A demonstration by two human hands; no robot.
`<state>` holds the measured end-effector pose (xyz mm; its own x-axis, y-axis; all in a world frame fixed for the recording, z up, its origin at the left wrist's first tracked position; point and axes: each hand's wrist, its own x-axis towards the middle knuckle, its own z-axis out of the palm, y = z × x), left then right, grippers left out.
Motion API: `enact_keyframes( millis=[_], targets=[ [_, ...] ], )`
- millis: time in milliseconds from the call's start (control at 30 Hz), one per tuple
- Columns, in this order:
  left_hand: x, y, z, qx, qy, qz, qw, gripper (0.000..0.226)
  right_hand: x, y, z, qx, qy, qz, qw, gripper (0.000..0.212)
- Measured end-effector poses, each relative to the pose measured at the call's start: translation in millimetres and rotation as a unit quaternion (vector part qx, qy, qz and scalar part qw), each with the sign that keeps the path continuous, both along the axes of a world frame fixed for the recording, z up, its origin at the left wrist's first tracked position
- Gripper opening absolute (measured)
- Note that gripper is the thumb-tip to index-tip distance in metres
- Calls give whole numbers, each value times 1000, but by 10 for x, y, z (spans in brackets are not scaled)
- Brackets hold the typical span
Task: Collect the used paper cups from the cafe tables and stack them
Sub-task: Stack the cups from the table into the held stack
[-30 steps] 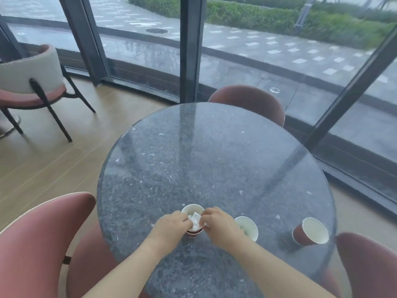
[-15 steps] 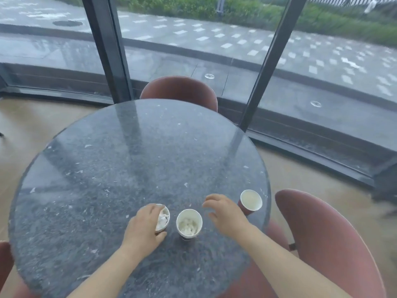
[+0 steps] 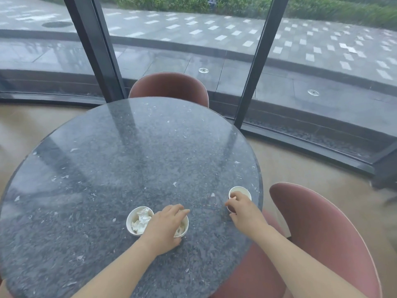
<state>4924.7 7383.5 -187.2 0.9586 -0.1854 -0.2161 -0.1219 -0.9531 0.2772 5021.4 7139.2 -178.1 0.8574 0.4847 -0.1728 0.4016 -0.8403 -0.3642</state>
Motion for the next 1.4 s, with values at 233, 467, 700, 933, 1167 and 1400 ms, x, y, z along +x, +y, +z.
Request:
enact_keyframes(
  millis=[233, 467, 700, 933, 1167, 1400],
  targets=[
    [111, -44, 9, -24, 20, 35, 999, 68, 93, -30, -194, -17, -7, 3, 1000, 30],
    [180, -94, 130, -94, -21, 87, 992, 66, 80, 14, -267, -25, -5, 33, 999, 35],
    [330, -102, 481, -121, -112, 123, 979, 65, -117, 223, -302, 64, 18, 127, 990, 32],
    [380, -130, 720, -116, -150, 116, 975, 65, -121, 236, -299, 89, 8, 103, 991, 30],
    [382, -61, 712, -111, -145, 120, 976, 66, -122, 248, -259, 95, 15, 98, 990, 30],
    [341, -3, 322, -51, -20, 118, 992, 63, -213, 291, -240, 70, 23, 108, 991, 28]
  ],
)
